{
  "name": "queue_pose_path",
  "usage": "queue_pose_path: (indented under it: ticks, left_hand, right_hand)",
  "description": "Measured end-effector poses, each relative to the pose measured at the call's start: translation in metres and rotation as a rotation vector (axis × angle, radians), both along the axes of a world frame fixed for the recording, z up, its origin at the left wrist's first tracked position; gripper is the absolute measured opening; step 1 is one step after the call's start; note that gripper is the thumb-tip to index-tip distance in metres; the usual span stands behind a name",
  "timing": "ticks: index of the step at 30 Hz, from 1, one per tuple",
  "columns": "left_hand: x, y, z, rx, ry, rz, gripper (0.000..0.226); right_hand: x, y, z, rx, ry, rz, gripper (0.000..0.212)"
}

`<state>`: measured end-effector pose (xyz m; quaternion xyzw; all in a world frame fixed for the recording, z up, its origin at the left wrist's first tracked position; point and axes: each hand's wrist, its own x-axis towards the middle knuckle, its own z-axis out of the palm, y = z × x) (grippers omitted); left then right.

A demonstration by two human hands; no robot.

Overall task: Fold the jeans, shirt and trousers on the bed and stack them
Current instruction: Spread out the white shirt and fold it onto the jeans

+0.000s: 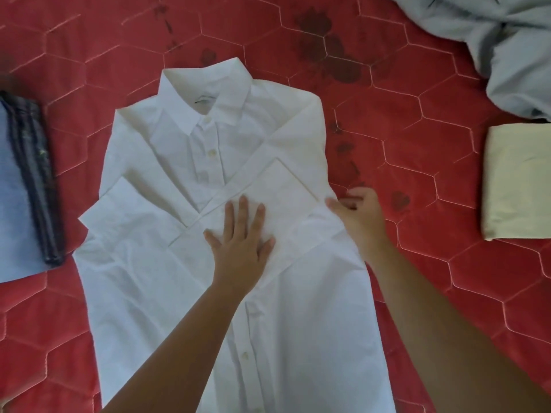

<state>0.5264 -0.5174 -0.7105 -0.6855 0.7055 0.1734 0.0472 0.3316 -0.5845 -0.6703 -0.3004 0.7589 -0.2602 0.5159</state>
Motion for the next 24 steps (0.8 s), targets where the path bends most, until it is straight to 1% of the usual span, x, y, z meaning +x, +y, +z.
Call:
queue_pose_path:
  ticks: [2, 5, 6, 8, 11, 13, 15, 16, 17, 19, 20, 21, 22, 24]
  left_hand:
    - [0.002, -0.001, 0.001, -0.023, 0.019, -0.002, 0.057]
    - [0.004, -0.007, 0.0, -0.061, 0.03, 0.003, 0.054]
    - [0.005, -0.01, -0.001, -0.071, 0.032, 0.007, 0.054]
    - [0.006, -0.016, -0.003, -0.08, 0.033, 0.01, 0.055]
    - [0.007, -0.021, -0.006, -0.085, 0.02, 0.0, 0.056]
    - [0.007, -0.021, -0.008, -0.089, 0.004, -0.004, 0.057]
    - [0.007, -0.02, -0.01, -0.088, -0.011, -0.006, 0.058]
    - [0.007, -0.02, -0.011, -0.086, -0.017, -0.007, 0.059]
    - [0.007, -0.02, -0.012, -0.084, -0.025, -0.009, 0.059]
    - [0.007, -0.02, -0.013, -0.091, -0.035, -0.013, 0.058]
    - [0.007, -0.02, -0.013, -0.096, -0.035, -0.014, 0.058]
    - [0.006, -0.02, -0.014, -0.101, -0.037, -0.015, 0.058]
    - [0.006, -0.02, -0.014, -0.104, -0.04, -0.015, 0.059]
    - [0.006, -0.02, -0.014, -0.102, -0.039, -0.014, 0.059]
  right_hand:
    - [0.003, -0.024, 0.002, 0.007, -0.085, 0.007, 0.048]
    - [0.016, -0.056, 0.003, 0.028, -0.203, 0.064, 0.051]
    - [0.02, -0.064, 0.002, 0.012, -0.262, 0.07, 0.051]
    - [0.028, -0.078, 0.001, -0.104, -0.309, 0.078, 0.053]
    - [0.029, -0.096, 0.005, -0.402, -0.195, 0.147, 0.056]
    - [0.026, -0.101, 0.001, -0.485, -0.038, 0.278, 0.05]
    - [0.02, -0.101, -0.012, -0.452, 0.139, 0.377, 0.046]
    - [0.015, -0.103, -0.018, -0.412, 0.191, 0.366, 0.046]
    - [0.011, -0.104, -0.021, -0.368, 0.192, 0.299, 0.047]
    - [0.001, -0.1, -0.019, -0.288, 0.07, 0.105, 0.045]
    - [-0.003, -0.094, -0.016, -0.238, 0.026, 0.072, 0.041]
    - [-0.006, -0.086, -0.013, -0.168, 0.018, 0.11, 0.036]
    - [-0.009, -0.075, -0.012, -0.088, 0.026, 0.193, 0.031]
    - [-0.01, -0.051, -0.006, 0.032, 0.033, 0.403, 0.022]
